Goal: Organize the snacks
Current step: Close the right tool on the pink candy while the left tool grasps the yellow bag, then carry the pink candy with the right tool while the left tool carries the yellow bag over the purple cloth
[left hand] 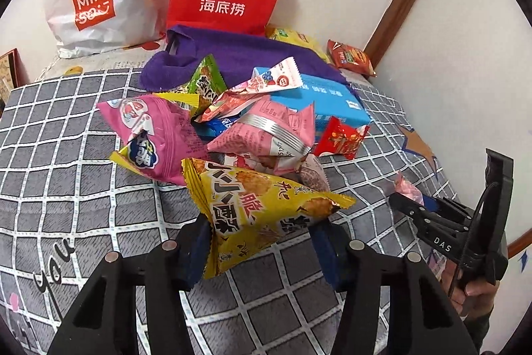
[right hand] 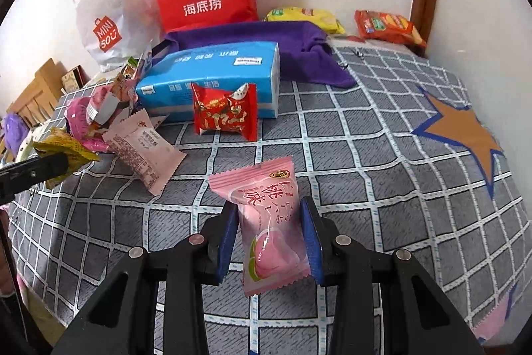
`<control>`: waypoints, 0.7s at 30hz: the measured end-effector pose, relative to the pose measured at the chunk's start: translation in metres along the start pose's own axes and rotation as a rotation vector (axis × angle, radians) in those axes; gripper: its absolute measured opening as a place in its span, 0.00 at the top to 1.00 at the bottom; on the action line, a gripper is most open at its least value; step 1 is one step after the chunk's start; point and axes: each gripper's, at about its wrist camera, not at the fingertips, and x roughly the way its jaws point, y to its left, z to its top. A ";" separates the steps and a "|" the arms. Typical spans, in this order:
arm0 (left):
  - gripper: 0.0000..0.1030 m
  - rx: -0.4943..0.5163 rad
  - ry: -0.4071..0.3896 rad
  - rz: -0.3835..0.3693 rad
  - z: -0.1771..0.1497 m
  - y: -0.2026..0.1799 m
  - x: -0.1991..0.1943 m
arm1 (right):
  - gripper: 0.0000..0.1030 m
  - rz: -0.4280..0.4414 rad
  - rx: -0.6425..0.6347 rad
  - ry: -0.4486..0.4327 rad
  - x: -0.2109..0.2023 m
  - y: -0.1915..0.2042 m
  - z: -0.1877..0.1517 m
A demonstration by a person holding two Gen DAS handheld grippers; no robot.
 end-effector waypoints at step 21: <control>0.49 0.029 -0.039 -0.039 0.035 -0.025 -0.039 | 0.64 0.005 -0.034 -0.100 -0.056 0.014 0.039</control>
